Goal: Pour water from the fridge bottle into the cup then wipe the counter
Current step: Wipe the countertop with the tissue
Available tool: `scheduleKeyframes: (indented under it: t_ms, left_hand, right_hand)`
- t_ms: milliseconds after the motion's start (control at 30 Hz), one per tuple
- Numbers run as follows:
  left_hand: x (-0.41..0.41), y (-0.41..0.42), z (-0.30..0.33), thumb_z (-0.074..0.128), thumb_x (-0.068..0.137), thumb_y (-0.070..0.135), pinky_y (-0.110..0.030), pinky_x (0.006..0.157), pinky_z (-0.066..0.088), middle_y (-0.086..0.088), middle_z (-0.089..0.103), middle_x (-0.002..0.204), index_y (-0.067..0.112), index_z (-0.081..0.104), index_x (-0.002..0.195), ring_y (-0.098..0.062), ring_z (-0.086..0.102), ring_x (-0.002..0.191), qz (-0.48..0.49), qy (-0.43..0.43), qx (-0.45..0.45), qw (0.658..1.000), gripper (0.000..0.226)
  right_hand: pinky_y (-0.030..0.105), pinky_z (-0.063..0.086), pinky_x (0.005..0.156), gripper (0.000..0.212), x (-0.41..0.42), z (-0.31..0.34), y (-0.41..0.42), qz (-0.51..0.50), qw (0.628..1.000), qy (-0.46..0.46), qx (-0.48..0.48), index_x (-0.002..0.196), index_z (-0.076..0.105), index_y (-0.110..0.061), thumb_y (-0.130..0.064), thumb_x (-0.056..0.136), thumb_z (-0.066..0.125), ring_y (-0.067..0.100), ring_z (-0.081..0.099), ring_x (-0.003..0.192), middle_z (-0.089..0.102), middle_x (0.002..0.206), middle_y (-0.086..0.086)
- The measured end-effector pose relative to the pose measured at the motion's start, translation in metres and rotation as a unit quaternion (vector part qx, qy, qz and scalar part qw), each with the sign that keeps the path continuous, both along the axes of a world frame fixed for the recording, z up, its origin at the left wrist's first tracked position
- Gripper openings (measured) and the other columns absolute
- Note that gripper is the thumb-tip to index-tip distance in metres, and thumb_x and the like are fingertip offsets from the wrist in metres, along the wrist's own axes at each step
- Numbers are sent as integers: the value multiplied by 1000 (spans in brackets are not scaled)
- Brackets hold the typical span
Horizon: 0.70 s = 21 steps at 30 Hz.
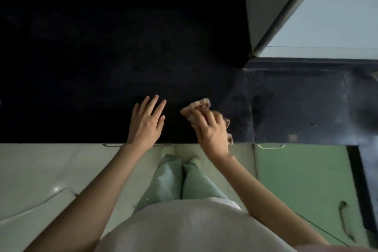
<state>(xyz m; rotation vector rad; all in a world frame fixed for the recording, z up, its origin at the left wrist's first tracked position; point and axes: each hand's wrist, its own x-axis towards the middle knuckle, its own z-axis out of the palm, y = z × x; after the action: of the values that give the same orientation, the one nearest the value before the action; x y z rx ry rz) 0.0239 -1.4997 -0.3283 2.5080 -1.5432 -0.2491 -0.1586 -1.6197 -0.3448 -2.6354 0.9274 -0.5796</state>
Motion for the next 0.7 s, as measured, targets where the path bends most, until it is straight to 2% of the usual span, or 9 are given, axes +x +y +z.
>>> scheduleKeyframes:
  t_ms: [100,200,267,367,500,633,700]
  left_hand:
    - [7,32,-2,51,97,23,-60,104,35,-16,43,148,13,47,141,-39,39,136,56,-12,6,998,44]
    - [15,62,-3,45,99,26,-61,104,34,-15,41,149,14,48,140,-39,37,137,96,-11,26,995,43]
    - [20,78,-2,51,97,23,-60,106,34,-16,41,149,14,48,140,-39,36,138,120,-11,40,992,43]
    - [27,92,-1,55,95,22,-60,103,36,-17,43,147,14,50,139,-39,38,136,142,-16,51,988,45]
    - [36,95,0,55,95,23,-59,103,37,-17,43,148,14,49,139,-41,38,136,142,-13,46,989,45]
    - [46,95,-2,56,94,22,-60,102,37,-17,43,147,13,50,139,-43,38,134,137,-16,36,990,46]
    - [55,97,-4,57,94,22,-60,101,37,-18,43,147,13,51,138,-44,39,133,134,-18,35,990,45]
  right_hand:
    - [46,48,81,33,7,-1,30,136,991,-6,5,125,61,-16,-23,93,58,33,54,98,62,120,8]
    - [48,49,78,33,20,-3,-4,222,975,9,-18,124,61,-16,-27,93,56,35,55,95,62,117,8]
    - [50,50,79,34,41,-2,-44,214,976,20,-29,123,60,-15,-28,92,57,37,55,96,61,120,11]
    - [51,49,84,39,86,3,-98,118,992,34,-14,127,58,-17,-28,90,58,41,54,100,58,126,13]
    - [52,48,81,40,119,8,-97,14,998,50,22,128,57,-20,-26,89,57,43,52,99,55,131,15]
    - [44,49,79,38,98,9,-9,130,991,18,4,124,57,-21,-24,86,55,37,54,94,61,119,12]
    - [44,49,81,36,83,8,36,191,981,17,16,124,60,-18,-24,89,57,33,54,96,62,117,8]
